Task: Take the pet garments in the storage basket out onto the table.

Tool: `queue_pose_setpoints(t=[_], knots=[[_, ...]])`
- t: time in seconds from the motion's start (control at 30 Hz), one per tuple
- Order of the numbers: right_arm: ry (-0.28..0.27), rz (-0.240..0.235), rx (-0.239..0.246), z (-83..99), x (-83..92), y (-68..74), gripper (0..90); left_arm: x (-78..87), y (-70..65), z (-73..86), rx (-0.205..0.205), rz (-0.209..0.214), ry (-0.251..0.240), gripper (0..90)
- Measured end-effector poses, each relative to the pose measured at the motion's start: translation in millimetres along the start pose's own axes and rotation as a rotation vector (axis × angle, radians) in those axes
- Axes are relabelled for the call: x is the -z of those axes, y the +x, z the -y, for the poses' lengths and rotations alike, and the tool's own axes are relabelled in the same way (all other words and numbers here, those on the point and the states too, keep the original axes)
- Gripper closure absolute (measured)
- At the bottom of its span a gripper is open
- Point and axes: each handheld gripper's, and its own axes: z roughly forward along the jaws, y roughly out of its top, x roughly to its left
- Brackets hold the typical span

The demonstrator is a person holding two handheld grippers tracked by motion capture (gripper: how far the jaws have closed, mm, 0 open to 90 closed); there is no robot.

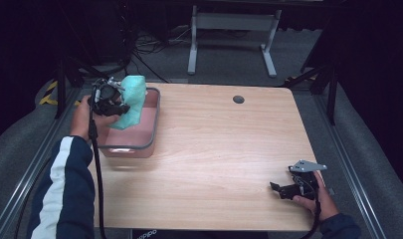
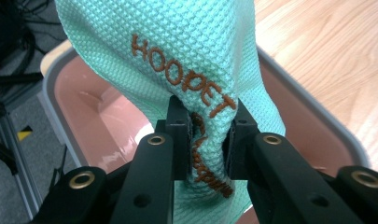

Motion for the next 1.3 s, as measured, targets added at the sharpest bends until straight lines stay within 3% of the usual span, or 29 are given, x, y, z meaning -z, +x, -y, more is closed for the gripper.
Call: queue_pose_setpoints(t=[0.23,0.63,0.9,0.97,1.0,1.17,1.2,1.3], knots=[[0.000,0.001,-0.002,0.1,0.1,0.2,0.7,18.5,-11.7,2.3,-0.038,0.004,-0.056,76.1],[0.000,0.002,-0.002,0.1,0.1,0.2,0.7,28.4,-39.2,2.4,-0.108,0.057,-0.108,76.2],[0.001,0.002,-0.003,0.1,0.2,0.2,0.7,26.0,-61.3,-7.0,-0.178,0.098,-0.117,76.2],[0.001,0.002,-0.003,0.1,0.2,0.2,0.7,23.8,-69.3,-10.3,-0.186,0.111,-0.127,76.2],[0.001,0.002,-0.003,0.1,0.2,0.2,0.7,20.9,-77.7,-14.6,-0.214,0.131,-0.119,76.2],[0.001,0.002,-0.003,0.1,0.2,0.2,0.7,14.5,-93.7,-22.5,-0.258,0.160,-0.113,76.1],[0.001,0.002,-0.002,0.1,0.2,0.2,0.7,9.6,-103.6,-26.9,-0.281,0.175,-0.110,76.2],[0.000,0.001,-0.003,0.1,0.2,0.2,0.7,4.4,-111.5,-30.5,-0.296,0.194,-0.108,76.2]])
